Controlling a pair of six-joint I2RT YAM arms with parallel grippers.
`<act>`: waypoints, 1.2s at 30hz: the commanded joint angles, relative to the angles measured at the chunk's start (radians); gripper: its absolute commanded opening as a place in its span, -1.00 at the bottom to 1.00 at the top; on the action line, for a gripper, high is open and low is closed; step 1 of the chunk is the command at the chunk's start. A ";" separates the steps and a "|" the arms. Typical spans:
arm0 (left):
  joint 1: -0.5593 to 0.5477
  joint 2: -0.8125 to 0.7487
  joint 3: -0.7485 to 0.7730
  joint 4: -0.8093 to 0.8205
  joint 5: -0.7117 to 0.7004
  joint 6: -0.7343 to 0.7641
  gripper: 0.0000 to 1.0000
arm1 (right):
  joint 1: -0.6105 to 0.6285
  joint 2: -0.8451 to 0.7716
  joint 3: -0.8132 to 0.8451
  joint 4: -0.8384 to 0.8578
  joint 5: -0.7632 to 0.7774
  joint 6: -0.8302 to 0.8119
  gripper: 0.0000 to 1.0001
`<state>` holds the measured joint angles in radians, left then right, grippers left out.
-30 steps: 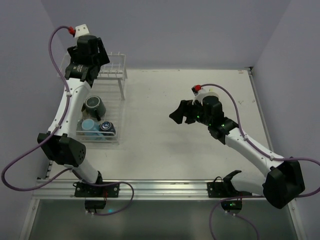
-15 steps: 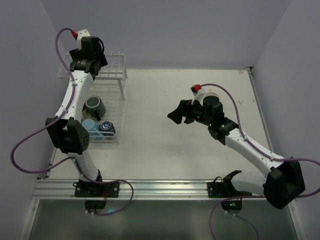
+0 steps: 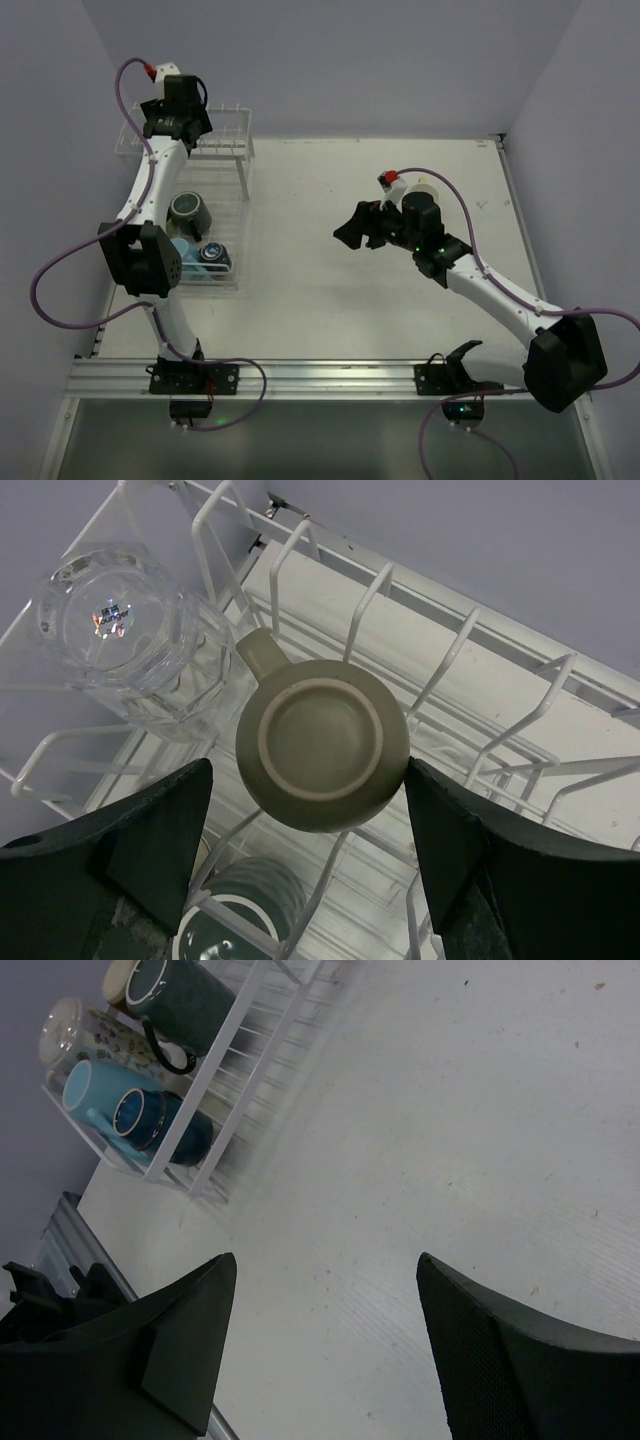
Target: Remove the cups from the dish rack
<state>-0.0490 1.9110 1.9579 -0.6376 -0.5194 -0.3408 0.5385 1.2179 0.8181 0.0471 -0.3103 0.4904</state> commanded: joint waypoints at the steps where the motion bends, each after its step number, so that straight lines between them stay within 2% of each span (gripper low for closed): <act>1: 0.012 0.017 0.047 0.059 0.001 0.025 0.62 | 0.008 0.003 0.004 0.043 -0.013 -0.003 0.50; 10: 0.014 0.020 0.047 0.093 0.025 0.042 0.31 | 0.018 0.022 0.009 0.045 -0.016 -0.003 0.50; 11: 0.014 0.019 0.042 0.095 0.027 0.043 0.20 | 0.018 0.020 0.009 0.043 -0.016 -0.003 0.50; 13: 0.014 0.002 0.029 0.108 0.036 0.046 0.11 | 0.020 0.015 0.009 0.045 -0.019 -0.003 0.50; 15: 0.014 -0.021 -0.003 0.134 0.051 0.042 -0.10 | 0.020 0.012 0.010 0.048 -0.024 0.000 0.50; 19: 0.012 -0.116 -0.077 0.202 0.105 0.036 -0.35 | 0.025 0.012 0.021 0.054 -0.042 0.014 0.50; 27: 0.009 -0.223 -0.165 0.268 0.177 0.022 -0.58 | 0.037 -0.004 0.039 0.054 -0.041 0.027 0.50; 36: 0.001 -0.311 -0.238 0.289 0.225 -0.015 -0.63 | 0.041 -0.026 0.070 0.079 -0.047 0.060 0.50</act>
<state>-0.0418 1.6684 1.7321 -0.4286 -0.3206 -0.3286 0.5743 1.2301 0.8265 0.0582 -0.3359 0.5247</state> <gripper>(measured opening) 0.645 0.752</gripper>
